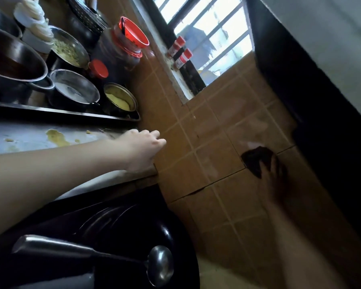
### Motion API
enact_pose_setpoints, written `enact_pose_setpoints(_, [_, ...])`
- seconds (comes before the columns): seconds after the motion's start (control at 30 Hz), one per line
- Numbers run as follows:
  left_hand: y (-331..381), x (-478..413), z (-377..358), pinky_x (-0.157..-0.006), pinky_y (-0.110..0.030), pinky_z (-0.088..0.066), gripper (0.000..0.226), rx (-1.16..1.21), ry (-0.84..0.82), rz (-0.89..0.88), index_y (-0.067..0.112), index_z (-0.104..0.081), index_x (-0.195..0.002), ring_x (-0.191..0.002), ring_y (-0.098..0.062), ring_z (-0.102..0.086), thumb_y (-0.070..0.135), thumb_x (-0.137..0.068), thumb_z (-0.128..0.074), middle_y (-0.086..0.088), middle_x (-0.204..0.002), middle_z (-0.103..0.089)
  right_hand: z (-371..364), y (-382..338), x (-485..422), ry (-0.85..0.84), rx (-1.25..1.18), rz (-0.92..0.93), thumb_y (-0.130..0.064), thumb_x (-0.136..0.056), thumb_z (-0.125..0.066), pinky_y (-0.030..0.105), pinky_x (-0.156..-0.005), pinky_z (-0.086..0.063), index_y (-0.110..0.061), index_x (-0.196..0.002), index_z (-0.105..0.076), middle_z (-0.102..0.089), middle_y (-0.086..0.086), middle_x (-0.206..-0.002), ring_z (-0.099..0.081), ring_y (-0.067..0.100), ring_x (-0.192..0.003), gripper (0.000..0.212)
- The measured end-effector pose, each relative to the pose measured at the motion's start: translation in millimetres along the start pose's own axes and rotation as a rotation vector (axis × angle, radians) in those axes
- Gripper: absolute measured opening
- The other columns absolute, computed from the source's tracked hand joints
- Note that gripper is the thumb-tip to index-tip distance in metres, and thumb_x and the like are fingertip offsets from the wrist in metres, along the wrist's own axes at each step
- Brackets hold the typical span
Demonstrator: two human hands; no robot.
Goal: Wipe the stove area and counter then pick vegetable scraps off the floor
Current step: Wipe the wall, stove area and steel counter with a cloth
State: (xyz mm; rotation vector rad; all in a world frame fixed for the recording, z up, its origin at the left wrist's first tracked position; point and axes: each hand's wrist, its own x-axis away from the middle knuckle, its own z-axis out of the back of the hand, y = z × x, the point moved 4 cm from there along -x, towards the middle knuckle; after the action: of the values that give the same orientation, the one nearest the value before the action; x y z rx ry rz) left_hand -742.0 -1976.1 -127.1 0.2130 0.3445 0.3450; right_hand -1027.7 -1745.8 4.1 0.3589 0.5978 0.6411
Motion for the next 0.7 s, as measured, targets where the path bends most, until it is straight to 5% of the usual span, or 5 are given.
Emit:
enact_pose_setpoints(0.23, [33.3,18.0,1.6,-0.079,-0.036,-0.043,0.029,-0.037,-0.016,-0.016,0.019,-0.044,-0.125,-0.105,-0.025,-0.054,0.028,-0.097,-0.037,-0.005,-0.116,-0.046,-41.9,19.9,72.7,-0.083,0.109,0.04,-0.006,-0.091,-0.048,0.044,-0.112,-0.021,-0.021,-0.144,-0.036,-0.012,0.011,-0.159,-0.013,0.032,-0.143,0.057])
enact_pose_setpoints(0.43, [51.7,33.1,-0.3,-0.086,-0.038,-0.046,0.032,-0.051,-0.042,-0.023,0.021,-0.042,-0.128,-0.109,-0.024,-0.054,0.031,-0.098,-0.038,-0.003,-0.12,-0.045,-99.1,30.8,141.1,-0.364,0.322,0.165,-0.034,-0.098,-0.042,0.04,-0.111,-0.027,-0.029,-0.149,-0.019,0.002,0.003,-0.16,-0.004,0.025,-0.146,0.056])
enact_pose_setpoints(0.7, [31.8,57.3,16.9,-0.084,-0.038,-0.046,0.031,-0.119,-0.039,0.039,0.021,-0.045,-0.124,-0.11,-0.024,-0.055,0.036,-0.099,-0.034,-0.003,-0.123,-0.047,-92.1,39.9,138.7,-0.311,0.128,0.134,-0.012,-0.096,-0.045,0.041,-0.113,-0.022,-0.019,-0.148,-0.029,-0.005,0.008,-0.16,-0.008,0.03,-0.145,0.055])
